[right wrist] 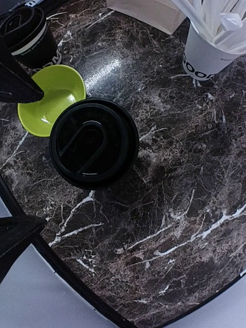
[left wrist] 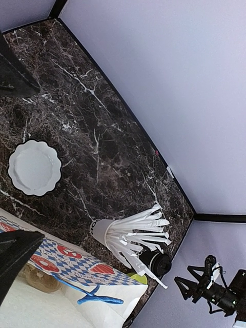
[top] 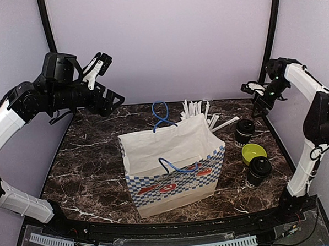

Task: Pack the takeout coffee

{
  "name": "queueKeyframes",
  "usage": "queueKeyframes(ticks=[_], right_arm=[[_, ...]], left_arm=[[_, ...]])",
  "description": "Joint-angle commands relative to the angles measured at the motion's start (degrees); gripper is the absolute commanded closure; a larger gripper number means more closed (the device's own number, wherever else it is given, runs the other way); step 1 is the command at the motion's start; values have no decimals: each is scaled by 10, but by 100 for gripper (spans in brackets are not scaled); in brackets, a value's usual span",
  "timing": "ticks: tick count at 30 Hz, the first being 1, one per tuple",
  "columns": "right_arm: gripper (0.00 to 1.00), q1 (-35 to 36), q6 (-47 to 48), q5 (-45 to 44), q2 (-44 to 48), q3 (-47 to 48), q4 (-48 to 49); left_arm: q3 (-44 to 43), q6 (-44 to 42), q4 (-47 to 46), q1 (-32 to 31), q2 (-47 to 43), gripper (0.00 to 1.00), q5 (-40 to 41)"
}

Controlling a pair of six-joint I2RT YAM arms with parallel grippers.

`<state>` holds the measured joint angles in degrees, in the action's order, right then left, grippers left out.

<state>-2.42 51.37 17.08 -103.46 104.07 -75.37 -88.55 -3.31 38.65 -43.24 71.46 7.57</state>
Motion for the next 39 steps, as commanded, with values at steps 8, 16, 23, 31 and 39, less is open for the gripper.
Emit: queueKeyframes(ticks=[8, 16, 23, 31, 39], right_arm=[[23, 88, -11, -93, -53, 17, -26], [19, 101, -21, -129, -81, 28, -23], [18, 101, -25, -138, -95, 34, -20], [18, 101, -27, -138, -107, 38, -21], [27, 101, -28, -140, -122, 45, -37]], left_arm=[[29, 14, -20, 4, -29, 8, -26], [39, 13, -24, 4, -26, 8, -38], [47, 11, -29, 4, -26, 8, -39], [49, 8, -31, 4, -18, 8, -42], [54, 8, -34, 4, -17, 8, -43]])
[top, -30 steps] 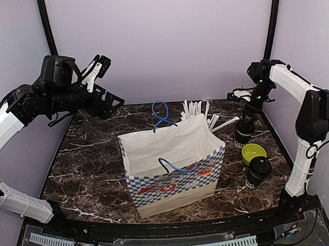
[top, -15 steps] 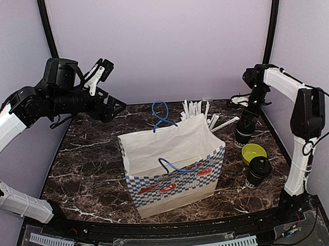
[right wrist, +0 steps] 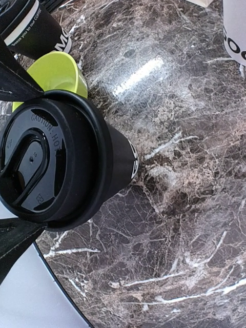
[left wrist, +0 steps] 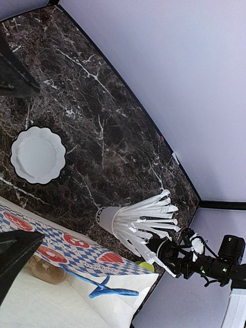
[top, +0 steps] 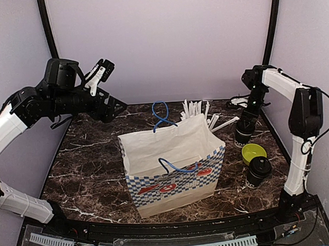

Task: Pack the takeout coffee

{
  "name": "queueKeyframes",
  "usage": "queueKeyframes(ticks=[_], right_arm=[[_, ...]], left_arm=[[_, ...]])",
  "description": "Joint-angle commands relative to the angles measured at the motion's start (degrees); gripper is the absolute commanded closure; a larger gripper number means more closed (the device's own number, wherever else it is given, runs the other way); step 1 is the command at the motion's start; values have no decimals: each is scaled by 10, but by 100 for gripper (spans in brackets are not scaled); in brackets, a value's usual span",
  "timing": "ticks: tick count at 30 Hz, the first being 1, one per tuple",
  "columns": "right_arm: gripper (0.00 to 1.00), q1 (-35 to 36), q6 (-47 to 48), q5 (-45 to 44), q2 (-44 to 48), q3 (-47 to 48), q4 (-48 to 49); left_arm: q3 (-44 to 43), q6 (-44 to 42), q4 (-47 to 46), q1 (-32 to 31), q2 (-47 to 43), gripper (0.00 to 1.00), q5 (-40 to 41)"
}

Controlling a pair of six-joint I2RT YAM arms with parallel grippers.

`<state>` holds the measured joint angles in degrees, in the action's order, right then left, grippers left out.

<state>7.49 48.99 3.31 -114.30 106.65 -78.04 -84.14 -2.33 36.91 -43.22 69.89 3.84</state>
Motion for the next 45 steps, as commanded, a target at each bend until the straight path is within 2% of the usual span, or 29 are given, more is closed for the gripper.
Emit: queueKeyframes(ticks=[1, 28, 35, 39, 45], right_arm=[[28, 2, -5, -4, -15, 19, -12], [22, 21, -15, -27, 6, -60, 13], [39, 21, -23, -27, 13, -49, 5], [43, 20, -30, -10, 49, -28, -11], [45, 20, -46, 2, 141, 13, -23]], left_arm=[[10, -2, -17, 4, 0, 8, -6], [16, 2, -17, 4, -1, 8, -22], [15, 1, -17, 3, 0, 8, -27], [9, -5, -12, 4, 5, 8, -35], [-6, -17, 12, 4, 28, 9, -137]])
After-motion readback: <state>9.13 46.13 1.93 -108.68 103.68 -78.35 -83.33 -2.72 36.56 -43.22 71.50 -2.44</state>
